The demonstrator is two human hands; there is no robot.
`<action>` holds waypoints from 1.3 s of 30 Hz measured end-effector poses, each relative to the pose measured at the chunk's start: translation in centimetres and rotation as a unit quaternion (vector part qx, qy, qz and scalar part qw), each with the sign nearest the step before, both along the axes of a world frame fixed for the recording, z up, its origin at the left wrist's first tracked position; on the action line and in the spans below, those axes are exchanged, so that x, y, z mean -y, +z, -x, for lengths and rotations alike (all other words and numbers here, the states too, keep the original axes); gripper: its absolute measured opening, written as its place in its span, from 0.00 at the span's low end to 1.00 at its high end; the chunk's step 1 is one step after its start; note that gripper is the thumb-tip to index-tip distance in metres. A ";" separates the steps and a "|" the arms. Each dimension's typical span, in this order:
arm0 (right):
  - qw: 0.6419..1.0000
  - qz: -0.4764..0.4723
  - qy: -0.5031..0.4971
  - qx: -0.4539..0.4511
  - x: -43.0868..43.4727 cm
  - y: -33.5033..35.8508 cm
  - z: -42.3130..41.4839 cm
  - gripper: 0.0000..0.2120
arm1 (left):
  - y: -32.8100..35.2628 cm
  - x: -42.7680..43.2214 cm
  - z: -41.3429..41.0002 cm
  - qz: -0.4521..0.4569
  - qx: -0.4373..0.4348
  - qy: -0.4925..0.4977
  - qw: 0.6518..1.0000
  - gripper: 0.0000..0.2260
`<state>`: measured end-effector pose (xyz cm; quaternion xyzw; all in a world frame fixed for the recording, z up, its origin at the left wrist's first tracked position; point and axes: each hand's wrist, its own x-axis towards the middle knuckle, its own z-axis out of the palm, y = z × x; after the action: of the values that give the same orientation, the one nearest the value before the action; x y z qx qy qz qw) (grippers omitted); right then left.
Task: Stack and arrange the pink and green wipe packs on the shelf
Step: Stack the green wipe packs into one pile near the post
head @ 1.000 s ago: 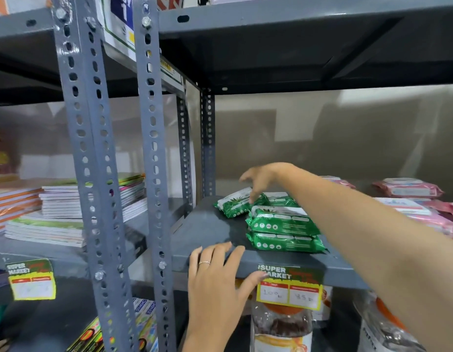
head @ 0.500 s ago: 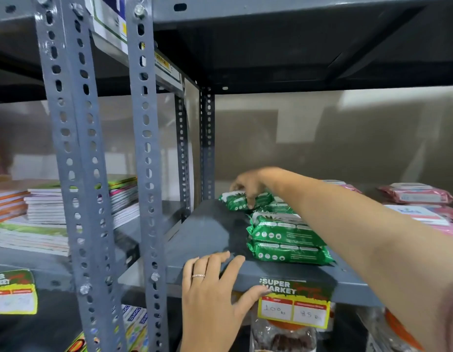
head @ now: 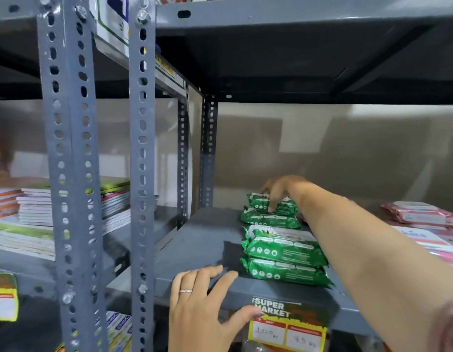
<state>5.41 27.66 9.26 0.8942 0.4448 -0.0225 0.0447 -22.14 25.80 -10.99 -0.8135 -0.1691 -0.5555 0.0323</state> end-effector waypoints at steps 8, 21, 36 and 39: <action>0.999 0.028 0.005 -0.033 -0.8 -0.7 -0.9 0.36 | 0.1 -0.1 0.0 0.000 0.003 -0.015 1.000 0.28; 0.989 -0.046 0.136 -0.043 7.6 5.3 9.6 0.41 | -0.2 0.6 0.3 0.054 -0.018 -0.023 0.998 0.28; 0.943 -0.137 0.230 0.200 17.0 -8.4 14.6 0.33 | -0.4 1.1 0.6 0.064 -0.028 0.003 0.998 0.29; 0.940 -0.130 0.217 0.228 16.5 -8.9 14.4 0.31 | -0.4 1.0 0.6 0.060 -0.033 0.006 0.998 0.28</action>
<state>-8.94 11.13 0.39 0.7550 0.6051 0.2507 0.0322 -22.76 24.75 -11.36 -0.8309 -0.2060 -0.5169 -0.0077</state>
